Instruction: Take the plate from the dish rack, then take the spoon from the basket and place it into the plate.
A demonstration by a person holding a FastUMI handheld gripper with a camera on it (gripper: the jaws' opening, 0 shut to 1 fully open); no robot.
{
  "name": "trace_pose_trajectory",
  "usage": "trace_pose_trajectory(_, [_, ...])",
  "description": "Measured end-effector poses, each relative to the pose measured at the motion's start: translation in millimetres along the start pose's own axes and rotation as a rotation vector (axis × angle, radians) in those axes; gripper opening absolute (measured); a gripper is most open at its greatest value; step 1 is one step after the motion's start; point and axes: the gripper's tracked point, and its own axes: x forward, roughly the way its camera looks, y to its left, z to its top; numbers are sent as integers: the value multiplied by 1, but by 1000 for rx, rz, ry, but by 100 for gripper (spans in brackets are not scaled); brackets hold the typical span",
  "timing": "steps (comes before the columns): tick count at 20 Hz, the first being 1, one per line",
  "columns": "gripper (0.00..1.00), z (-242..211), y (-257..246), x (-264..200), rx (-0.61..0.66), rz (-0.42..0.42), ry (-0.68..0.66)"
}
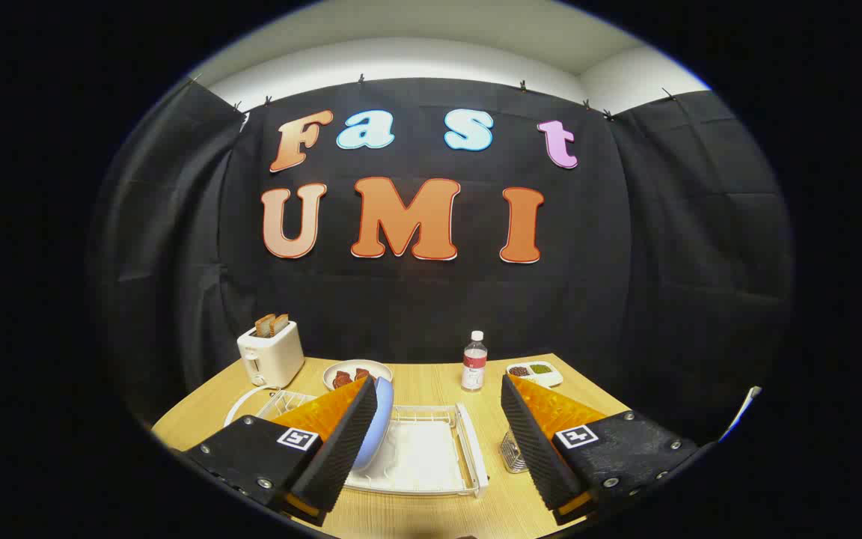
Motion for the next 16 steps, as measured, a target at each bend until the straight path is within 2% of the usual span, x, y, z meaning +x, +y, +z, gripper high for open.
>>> trace_pose_trajectory(16, [99, -11, 18, 26, 6, 40, 52])
